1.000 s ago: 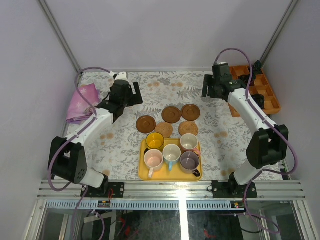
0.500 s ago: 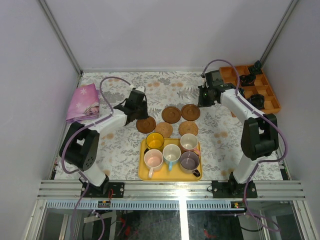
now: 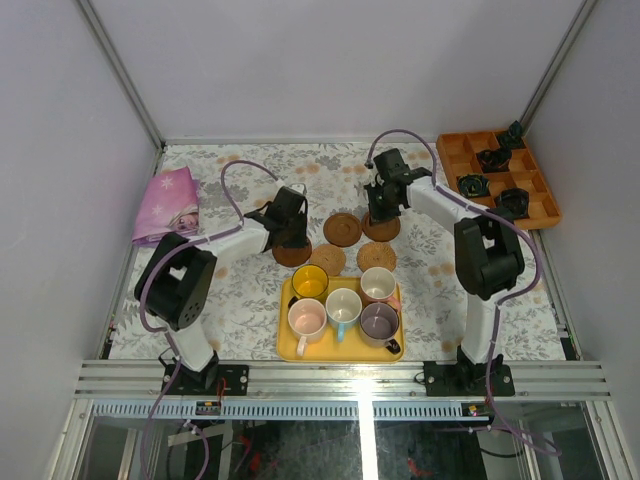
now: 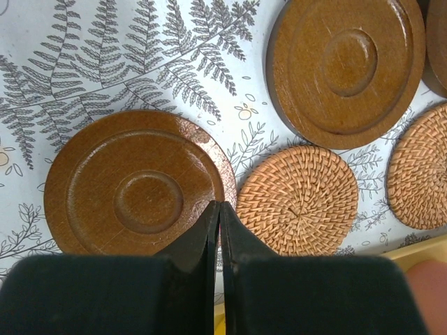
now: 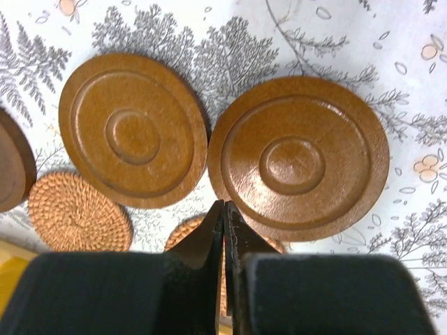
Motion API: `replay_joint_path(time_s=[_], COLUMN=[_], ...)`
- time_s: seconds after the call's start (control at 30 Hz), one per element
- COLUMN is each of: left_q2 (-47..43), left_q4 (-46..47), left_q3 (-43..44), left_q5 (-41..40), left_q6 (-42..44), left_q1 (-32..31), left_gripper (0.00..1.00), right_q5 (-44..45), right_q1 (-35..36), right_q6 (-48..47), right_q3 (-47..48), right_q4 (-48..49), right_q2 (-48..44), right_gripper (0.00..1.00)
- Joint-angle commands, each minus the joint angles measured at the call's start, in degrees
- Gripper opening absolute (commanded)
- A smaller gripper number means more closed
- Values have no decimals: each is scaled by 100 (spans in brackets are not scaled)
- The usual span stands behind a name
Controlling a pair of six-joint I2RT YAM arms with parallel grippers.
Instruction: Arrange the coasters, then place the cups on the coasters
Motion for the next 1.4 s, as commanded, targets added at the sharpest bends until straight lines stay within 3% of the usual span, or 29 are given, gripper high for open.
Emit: replay_joint_path(time_s=[0.0,0.3,0.83,1.17,1.37], left_q2=[106,517,1105,1483,1192], left_q4=[-271,-972,-1157,-1197,-1068], left_q3=[276,707,1371,2409,2461], left_q5=[-308,-973,-1202,-1814,-1472], left_q6=[-116,-231,-360,125,182], left_q1=[3,34,765,968,972], left_gripper=[0,0,0,0,0], right_q5=[495,799,1706,1955,1393], right_q1=[-29,-265,-1190,-1210,-1202], right_q6=[-77,145,593,485,281], right_q3=[517,886,491,602,374], right_q4=[-75,-284,-450,-427,-140], right_q2=[294,891,689,86,-547], right_gripper=[0,0,0,0,0])
